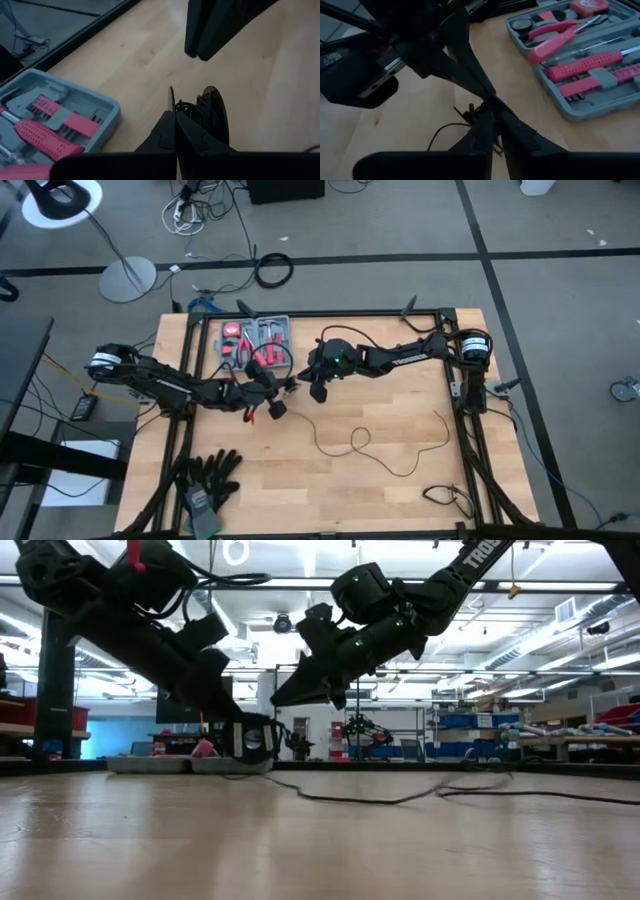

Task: Coil cords
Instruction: Coil the black wire onto the spool

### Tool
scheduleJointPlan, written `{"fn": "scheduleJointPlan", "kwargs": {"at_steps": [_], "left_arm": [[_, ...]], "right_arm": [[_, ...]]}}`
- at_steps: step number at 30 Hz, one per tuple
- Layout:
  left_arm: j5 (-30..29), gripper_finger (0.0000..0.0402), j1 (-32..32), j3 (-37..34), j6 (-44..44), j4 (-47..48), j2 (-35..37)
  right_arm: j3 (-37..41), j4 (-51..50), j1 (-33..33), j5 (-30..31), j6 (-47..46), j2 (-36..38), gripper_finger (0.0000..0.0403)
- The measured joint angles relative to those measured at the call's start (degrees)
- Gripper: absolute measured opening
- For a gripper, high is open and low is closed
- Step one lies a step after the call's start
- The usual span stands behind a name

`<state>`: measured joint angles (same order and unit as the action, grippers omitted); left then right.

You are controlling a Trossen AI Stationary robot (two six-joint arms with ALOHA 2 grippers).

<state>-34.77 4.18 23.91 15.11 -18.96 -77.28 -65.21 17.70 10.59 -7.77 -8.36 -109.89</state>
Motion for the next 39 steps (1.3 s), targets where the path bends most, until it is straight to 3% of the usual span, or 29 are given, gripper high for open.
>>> {"fn": "scheduleJointPlan", "kwargs": {"at_steps": [12,17,21,27,34,39], "left_arm": [[-0.54,0.0,-0.04,-0.02,1.64,3.69,0.0],[-0.56,0.0,-0.04,-0.14,2.08,2.28,0.0],[-0.47,0.0,-0.04,-0.14,3.1,-1.33,0.0],[2.21,0.0,-1.58,-0.14,7.7,-1.71,0.0],[2.52,0.0,-3.33,-0.14,8.11,-1.89,0.0],[2.53,0.0,-4.04,-0.14,9.58,-2.28,0.0]], "right_arm": [[0.0,-11.3,-0.33,-0.7,-2.22,-0.02,0.0034],[0.0,-18.73,-1.2,0.54,-2.31,0.84,0.0033],[0.2,-19.15,-1.92,2.12,-2.55,2.03,0.0032],[1.85,-16.78,-3.07,4.96,-5.78,2.38,0.0032],[8.76,-2.28,-6.52,5.31,-7.74,1.34,0.0032],[13.41,0.77,-8.3,9.09,-11.88,1.33,0.0032]]}}
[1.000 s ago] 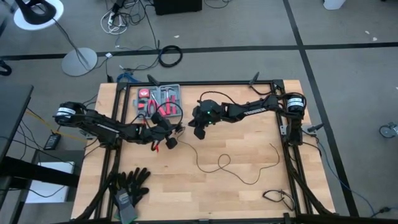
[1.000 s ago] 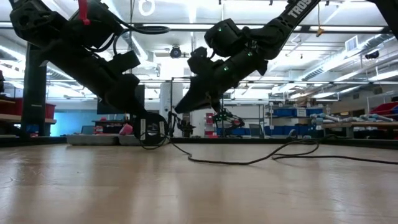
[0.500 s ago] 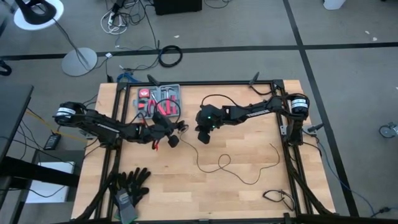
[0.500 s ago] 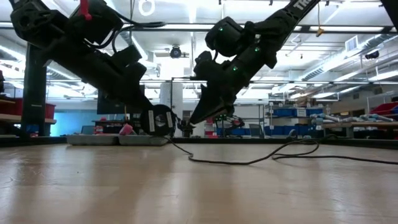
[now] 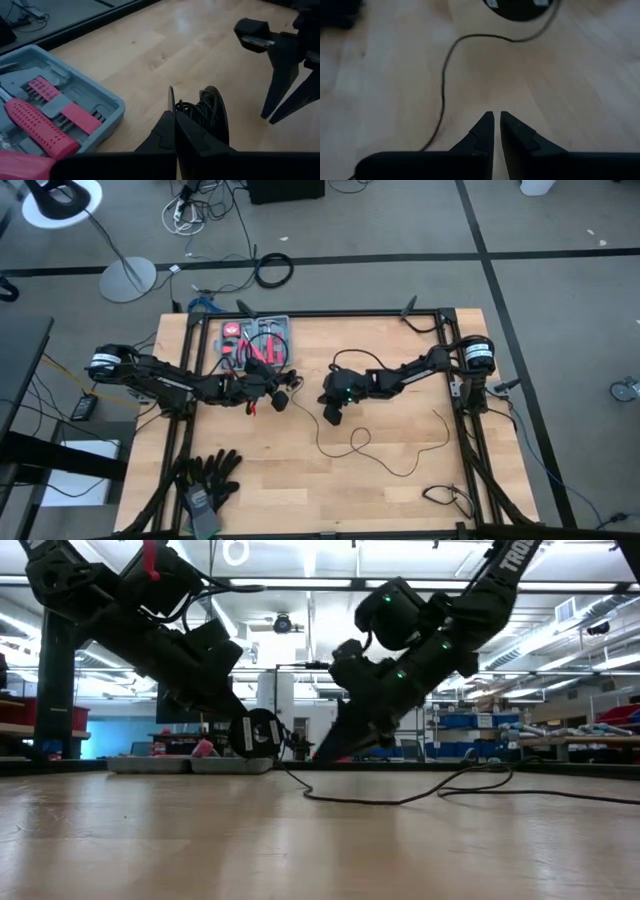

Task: Coil cords
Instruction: Coil the black wire onto the spool

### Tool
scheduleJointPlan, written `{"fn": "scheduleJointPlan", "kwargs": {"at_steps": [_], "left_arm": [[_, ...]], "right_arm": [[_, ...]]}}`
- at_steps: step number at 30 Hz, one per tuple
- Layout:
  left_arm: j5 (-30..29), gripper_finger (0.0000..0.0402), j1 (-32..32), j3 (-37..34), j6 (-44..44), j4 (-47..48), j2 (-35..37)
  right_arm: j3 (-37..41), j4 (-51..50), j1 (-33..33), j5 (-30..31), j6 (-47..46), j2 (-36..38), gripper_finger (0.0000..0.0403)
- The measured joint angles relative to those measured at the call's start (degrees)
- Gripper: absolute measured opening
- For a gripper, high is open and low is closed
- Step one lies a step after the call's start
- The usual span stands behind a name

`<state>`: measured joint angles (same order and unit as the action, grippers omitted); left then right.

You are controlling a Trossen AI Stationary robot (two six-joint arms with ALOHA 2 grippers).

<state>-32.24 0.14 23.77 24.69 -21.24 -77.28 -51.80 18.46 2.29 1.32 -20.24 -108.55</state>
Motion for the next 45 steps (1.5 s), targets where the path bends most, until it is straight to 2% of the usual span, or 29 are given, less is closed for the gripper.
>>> {"fn": "scheduleJointPlan", "kwargs": {"at_steps": [5,10,14,16,19,25,40,45], "left_arm": [[0.49,0.0,-0.02,0.0,1.57,0.03,0.0],[0.58,0.0,-0.04,0.01,2.79,-1.03,-1.57],[0.75,0.0,-0.04,0.04,2.92,-4.84,-5.34],[0.88,0.0,-0.04,0.04,3.93,-7.4,-7.27],[1.48,0.0,-0.04,0.07,4.52,-11.14,-9.54],[2.53,0.0,-0.04,0.11,4.53,-12.9,-10.64],[1.96,0.0,-0.06,0.24,5.7,-15.07,-13.81],[1.62,0.0,-0.04,0.2,5.35,-15.44,-13.86]], "right_arm": [[2.47,1.02,-1.09,1.46,-3.87,0.22,0.0032],[2.91,9.08,-2.15,2.29,-5.15,-0.07,0.0032],[2.85,13.67,-3.02,8.25,1.44,-0.07,0.0032],[2.85,13.55,-3.11,11.46,2.07,-0.09,0.0032],[2.76,13.61,-3.04,12.63,1.53,-0.09,0.0028],[2.74,12.65,-2.96,12.61,3.24,-0.14,0.0004],[2.72,12.28,-3.0,12.56,2.22,-0.2,0.0008],[2.72,13.18,-3.38,7.13,2.11,-0.22,0.0013]]}}
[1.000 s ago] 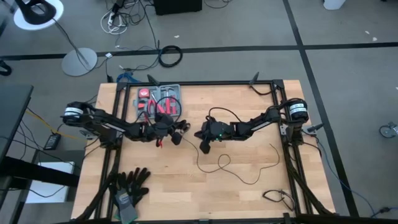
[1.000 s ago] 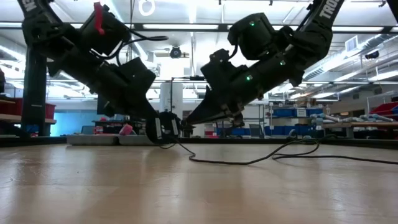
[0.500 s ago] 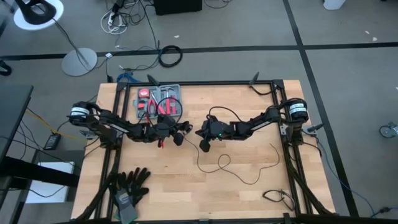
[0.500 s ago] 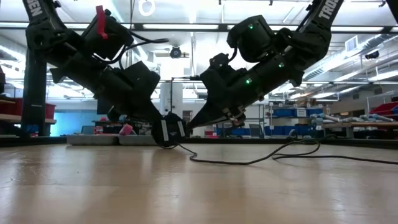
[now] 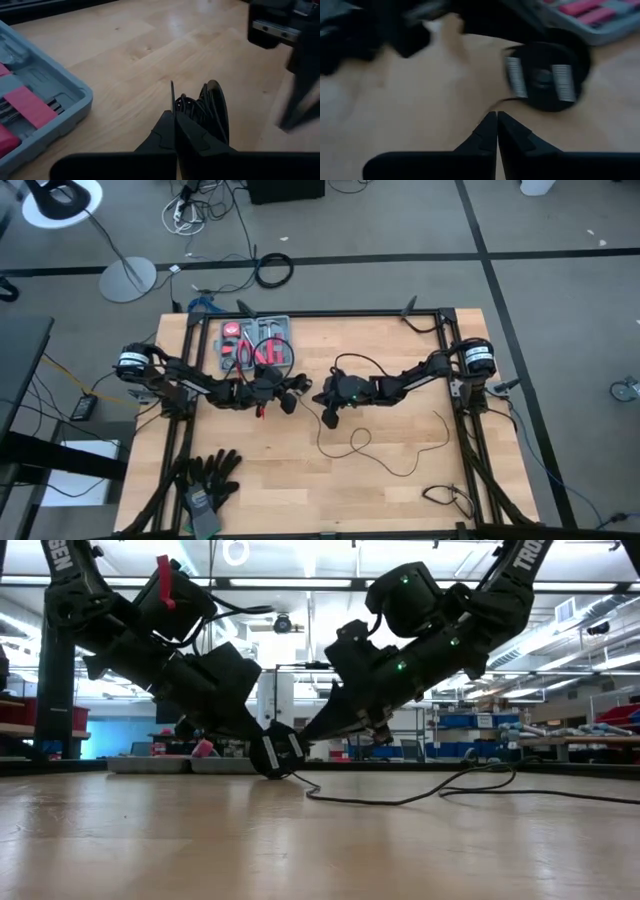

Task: Coil cords
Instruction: Coil the black wire onto the spool

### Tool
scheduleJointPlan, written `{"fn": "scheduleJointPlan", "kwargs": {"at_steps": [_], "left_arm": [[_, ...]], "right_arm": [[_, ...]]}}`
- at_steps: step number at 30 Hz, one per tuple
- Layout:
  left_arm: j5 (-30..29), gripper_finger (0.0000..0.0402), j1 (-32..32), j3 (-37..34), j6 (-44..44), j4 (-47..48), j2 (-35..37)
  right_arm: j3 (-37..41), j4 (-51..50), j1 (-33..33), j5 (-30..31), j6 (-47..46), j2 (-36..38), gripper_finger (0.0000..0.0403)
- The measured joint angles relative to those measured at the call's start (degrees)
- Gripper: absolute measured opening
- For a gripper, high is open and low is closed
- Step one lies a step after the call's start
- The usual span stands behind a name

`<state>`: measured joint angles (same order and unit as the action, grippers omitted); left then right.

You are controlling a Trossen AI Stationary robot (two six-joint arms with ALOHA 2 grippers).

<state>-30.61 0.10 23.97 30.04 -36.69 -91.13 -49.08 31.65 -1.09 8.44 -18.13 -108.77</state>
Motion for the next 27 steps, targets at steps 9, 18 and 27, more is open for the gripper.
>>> {"fn": "scheduleJointPlan", "kwargs": {"at_steps": [9,18,27], "left_arm": [[-0.24,0.0,-0.04,-0.03,-0.02,0.09,-0.02],[-0.41,0.0,-0.04,-0.07,0.0,0.09,-0.04],[-0.41,0.0,-0.04,-0.09,-1.14,-0.07,-0.04]], "right_arm": [[0.0,1.23,-1.93,2.23,0.92,0.0,0.0057],[-0.52,12.93,-1.85,1.42,-2.72,-9.71,0.0129],[-0.73,15.27,-2.52,0.72,0.87,-9.98,0.0159]]}}
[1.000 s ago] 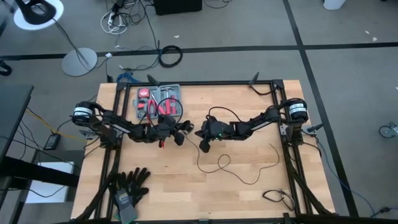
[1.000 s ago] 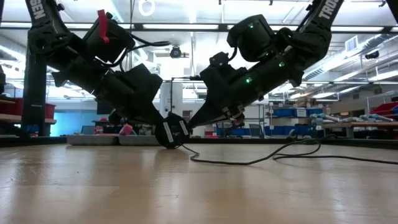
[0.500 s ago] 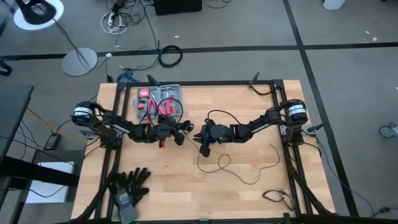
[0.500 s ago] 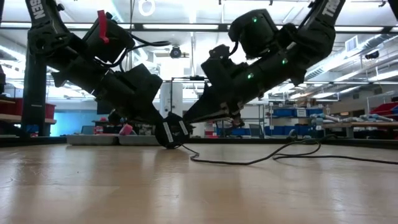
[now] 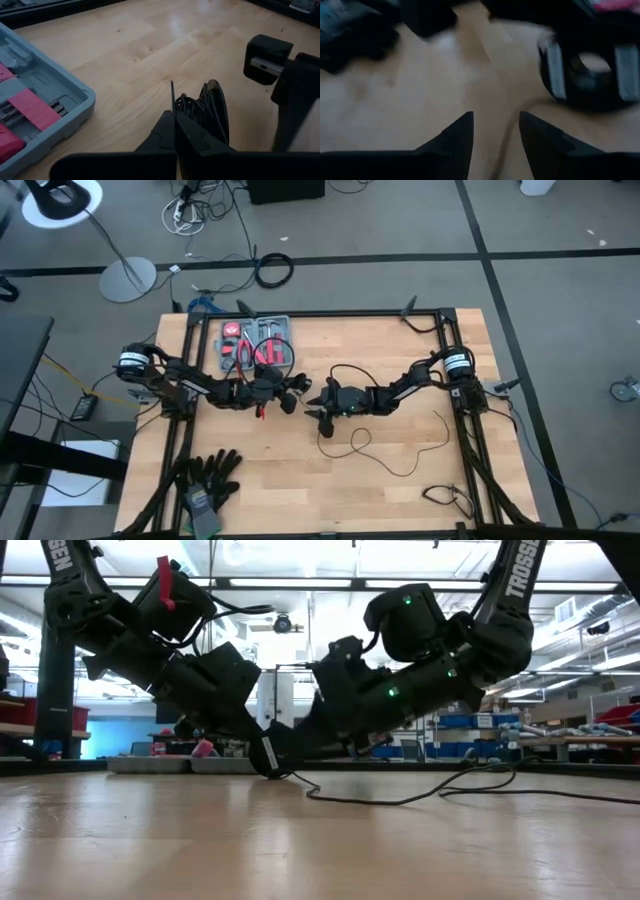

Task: Coil cords
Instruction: Coil the black wire onto the spool

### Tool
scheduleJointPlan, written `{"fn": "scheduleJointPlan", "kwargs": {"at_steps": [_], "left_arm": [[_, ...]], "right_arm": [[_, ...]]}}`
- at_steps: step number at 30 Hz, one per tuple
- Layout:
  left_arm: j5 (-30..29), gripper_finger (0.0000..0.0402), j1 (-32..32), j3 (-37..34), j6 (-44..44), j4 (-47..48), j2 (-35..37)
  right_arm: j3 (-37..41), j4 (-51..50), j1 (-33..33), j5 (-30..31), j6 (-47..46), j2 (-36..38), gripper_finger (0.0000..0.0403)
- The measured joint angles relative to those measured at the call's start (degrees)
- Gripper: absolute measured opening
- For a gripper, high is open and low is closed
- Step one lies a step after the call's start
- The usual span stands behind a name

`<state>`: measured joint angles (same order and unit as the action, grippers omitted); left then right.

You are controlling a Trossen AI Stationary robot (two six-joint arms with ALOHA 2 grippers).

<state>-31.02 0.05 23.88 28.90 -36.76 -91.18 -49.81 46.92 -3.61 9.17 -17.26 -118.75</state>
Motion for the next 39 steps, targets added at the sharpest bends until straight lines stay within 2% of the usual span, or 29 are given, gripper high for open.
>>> {"fn": "scheduleJointPlan", "kwargs": {"at_steps": [3,12,15,20,27,34,39], "left_arm": [[0.01,0.0,0.0,0.0,-0.06,-0.1,0.0],[0.04,0.0,0.0,-0.01,-0.08,-0.45,-0.04],[0.08,0.0,0.0,-0.09,-0.12,-0.84,-0.07],[0.08,0.0,0.0,-0.09,-0.12,-0.94,-0.07],[0.08,0.0,0.0,-0.09,-0.1,-1.02,-0.07],[0.79,0.0,0.0,-0.09,-0.12,-1.11,-0.07],[1.11,0.0,0.0,-0.06,-0.85,-1.01,-0.07]], "right_arm": [[0.07,-4.45,-0.43,3.05,0.0,-0.03,0.0151],[0.03,-4.79,-1.29,3.68,2.01,-0.01,0.0108],[0.03,-5.22,-1.25,3.79,1.99,-0.01,0.008],[0.03,-6.67,-1.27,2.67,1.95,-0.01,0.0009],[-3.62,-7.19,-1.24,1.91,4.83,-0.01,0.0002],[-9.91,-13.8,0.45,1.76,11.09,0.32,0.0001],[-10.54,-19.77,1.85,4.05,13.21,4.23,0.0001]]}}
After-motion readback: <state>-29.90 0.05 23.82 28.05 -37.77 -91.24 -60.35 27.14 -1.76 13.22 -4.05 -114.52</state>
